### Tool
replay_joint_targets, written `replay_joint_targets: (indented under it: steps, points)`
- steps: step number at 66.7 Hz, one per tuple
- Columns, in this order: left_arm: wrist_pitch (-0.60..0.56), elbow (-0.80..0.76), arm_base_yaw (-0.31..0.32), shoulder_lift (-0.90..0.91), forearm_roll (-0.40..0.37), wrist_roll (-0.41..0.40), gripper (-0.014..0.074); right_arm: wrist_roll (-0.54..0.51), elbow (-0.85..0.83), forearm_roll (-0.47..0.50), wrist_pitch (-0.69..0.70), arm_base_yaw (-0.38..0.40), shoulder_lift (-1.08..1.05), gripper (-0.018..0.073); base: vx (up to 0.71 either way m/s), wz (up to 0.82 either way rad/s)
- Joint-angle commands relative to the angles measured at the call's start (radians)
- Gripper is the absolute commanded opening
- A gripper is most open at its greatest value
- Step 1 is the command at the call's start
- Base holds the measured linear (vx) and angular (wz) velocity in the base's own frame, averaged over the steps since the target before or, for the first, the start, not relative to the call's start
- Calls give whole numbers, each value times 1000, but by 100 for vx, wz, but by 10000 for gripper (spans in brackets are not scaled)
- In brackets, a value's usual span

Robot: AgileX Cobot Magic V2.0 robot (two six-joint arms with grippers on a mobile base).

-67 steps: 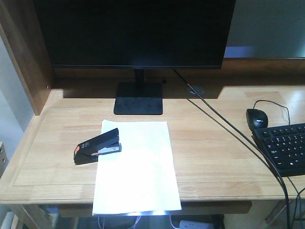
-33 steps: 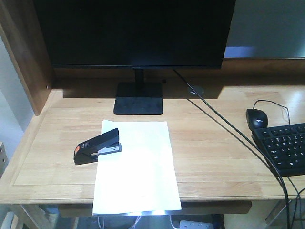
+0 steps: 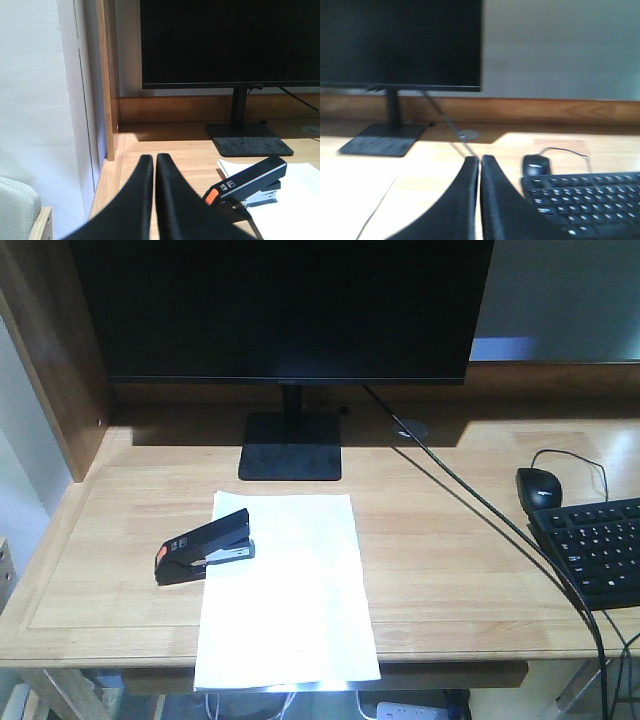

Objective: Grab stapler and paper to desk for stapling

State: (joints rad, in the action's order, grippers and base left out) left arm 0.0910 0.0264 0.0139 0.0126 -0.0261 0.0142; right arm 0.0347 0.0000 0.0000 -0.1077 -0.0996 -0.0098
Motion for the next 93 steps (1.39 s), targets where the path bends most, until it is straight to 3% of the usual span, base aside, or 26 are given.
replay_joint_targets:
  steps: [1,5,22,48,93]
  points:
    - [-76,13,-1,14,-5,0,-6,32,21,-6,146,26,-9,-10,0,0]
    - [-76,13,-1,14,-5,0,-6,46,55,-6,215,23,-9,-10,0,0]
    - [-76,13,-1,14,-5,0,-6,72,51,-56,198,24,-9,-10,0,0]
    - [-76,13,-1,14,-5,0,-6,-4,51,-56,198,24,-9,-10,0,0]
    - [-76,13,-1,14,-5,0,-6,-2,51,-52,198,24,-9,-10,0,0]
